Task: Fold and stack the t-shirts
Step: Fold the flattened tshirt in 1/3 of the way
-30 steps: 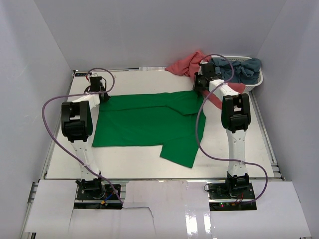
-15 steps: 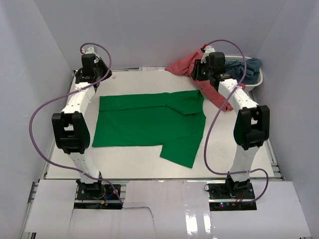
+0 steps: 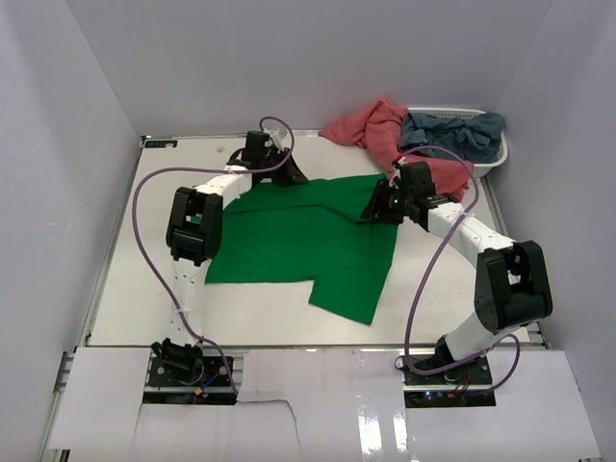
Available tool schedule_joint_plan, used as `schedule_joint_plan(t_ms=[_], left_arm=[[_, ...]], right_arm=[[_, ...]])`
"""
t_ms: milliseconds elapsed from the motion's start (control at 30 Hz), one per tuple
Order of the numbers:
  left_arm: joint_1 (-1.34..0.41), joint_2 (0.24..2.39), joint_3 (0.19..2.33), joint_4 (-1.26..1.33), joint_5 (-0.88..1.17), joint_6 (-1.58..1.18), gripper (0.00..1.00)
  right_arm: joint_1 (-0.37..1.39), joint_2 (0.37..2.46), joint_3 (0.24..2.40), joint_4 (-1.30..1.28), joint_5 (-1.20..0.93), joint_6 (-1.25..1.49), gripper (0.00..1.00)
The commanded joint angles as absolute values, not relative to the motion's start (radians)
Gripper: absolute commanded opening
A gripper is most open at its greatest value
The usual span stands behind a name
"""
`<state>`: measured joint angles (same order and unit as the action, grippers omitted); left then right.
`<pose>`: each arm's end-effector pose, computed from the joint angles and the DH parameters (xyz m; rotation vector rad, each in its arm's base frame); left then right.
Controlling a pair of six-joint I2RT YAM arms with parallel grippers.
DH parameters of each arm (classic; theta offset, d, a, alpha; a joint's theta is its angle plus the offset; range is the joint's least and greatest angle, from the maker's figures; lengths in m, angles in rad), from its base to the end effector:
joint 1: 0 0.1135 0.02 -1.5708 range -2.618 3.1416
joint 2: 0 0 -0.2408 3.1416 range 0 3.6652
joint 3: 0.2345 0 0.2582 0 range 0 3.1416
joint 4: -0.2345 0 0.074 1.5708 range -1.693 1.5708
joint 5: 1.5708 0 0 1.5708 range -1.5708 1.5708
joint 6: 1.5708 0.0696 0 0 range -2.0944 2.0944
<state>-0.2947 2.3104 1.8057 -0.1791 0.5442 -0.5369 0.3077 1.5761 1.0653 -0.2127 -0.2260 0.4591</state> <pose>0.5011 -0.1898 0.1381 0.0252 2.3530 -1.0430 0.3536 0.1287 0.1900 0.0580 2.3595 0.6457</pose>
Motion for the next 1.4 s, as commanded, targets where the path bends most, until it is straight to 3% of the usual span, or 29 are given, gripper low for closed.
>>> schedule_joint_plan(t_ms=[0, 400, 667, 1367], left_arm=[[-0.296, 2.316, 1.916, -0.158, 0.646, -0.587, 0.24], [-0.327, 2.413, 1.971, -0.124, 0.718, -0.64, 0.24], [-0.336, 2.456, 1.973, -0.097, 0.756, -0.666, 0.24], [-0.351, 2.45, 1.905, -0.074, 0.77, -0.647, 0.23]], right_arm=[[0.308, 1.551, 1.045, -0.153, -0.27, 0.572, 0.47], [0.316, 1.718, 1.04, -0.046, -0.33, 0.653, 0.48], [0.321, 1.773, 1.035, 0.02, -0.261, 0.684, 0.55], [0.364, 1.865, 1.051, 0.155, -0.123, 0.692, 0.56]])
